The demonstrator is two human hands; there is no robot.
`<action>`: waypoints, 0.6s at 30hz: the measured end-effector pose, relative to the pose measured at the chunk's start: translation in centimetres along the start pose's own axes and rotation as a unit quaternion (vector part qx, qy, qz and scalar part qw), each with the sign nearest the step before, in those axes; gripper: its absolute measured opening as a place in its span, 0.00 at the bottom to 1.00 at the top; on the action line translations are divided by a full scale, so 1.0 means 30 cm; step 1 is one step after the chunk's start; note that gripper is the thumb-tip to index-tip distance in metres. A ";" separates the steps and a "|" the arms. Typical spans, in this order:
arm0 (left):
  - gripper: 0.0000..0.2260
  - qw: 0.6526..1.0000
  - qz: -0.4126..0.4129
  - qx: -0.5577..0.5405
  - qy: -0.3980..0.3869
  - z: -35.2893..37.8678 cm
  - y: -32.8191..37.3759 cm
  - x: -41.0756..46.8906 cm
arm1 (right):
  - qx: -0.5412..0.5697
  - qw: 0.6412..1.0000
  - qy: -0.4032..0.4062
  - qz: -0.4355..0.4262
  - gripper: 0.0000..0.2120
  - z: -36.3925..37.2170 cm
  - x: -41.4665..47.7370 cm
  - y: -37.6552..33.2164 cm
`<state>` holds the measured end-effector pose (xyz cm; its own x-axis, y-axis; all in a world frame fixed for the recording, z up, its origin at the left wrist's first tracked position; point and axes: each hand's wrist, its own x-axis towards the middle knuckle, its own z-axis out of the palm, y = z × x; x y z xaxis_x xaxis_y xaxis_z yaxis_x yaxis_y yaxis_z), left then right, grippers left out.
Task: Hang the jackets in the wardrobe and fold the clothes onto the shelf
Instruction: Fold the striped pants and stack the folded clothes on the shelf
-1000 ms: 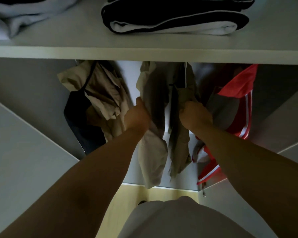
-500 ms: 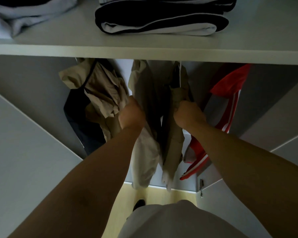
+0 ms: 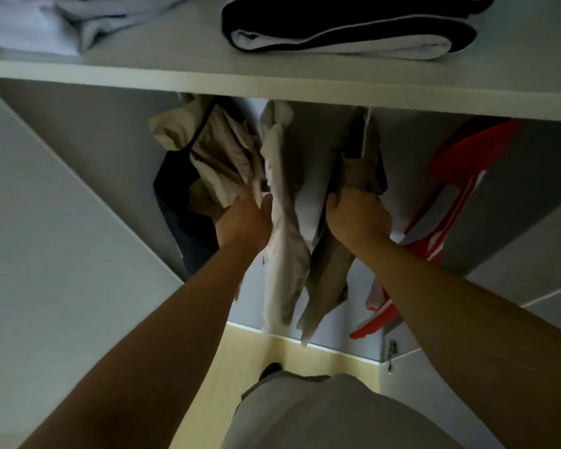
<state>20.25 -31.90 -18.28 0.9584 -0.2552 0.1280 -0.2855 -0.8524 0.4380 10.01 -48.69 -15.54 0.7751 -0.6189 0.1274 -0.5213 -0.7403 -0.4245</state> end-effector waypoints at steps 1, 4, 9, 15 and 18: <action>0.21 1.000 -0.012 -0.012 0.003 -0.026 -0.042 -0.033 | 0.027 0.999 0.010 -0.016 0.21 0.015 -0.019 -0.038; 0.17 0.998 -0.068 -0.014 0.007 -0.118 -0.180 -0.152 | 0.103 0.993 -0.005 -0.058 0.21 0.070 -0.083 -0.175; 0.16 0.982 -0.152 0.004 0.110 -0.306 -0.399 -0.392 | 0.195 0.969 -0.062 -0.137 0.22 0.172 -0.260 -0.446; 0.16 0.926 -0.183 0.063 0.325 -0.601 -0.643 -0.649 | 0.234 0.921 -0.157 -0.271 0.23 0.218 -0.533 -0.739; 0.20 0.885 -0.230 0.068 0.399 -0.714 -0.767 -0.704 | 0.208 0.917 -0.179 -0.291 0.23 0.233 -0.621 -0.862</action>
<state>6.64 2.87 -11.99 0.6546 0.4898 0.5758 0.1889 -0.8435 0.5028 11.56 -16.17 -13.20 0.9851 0.0300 0.1695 0.1408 -0.7074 -0.6927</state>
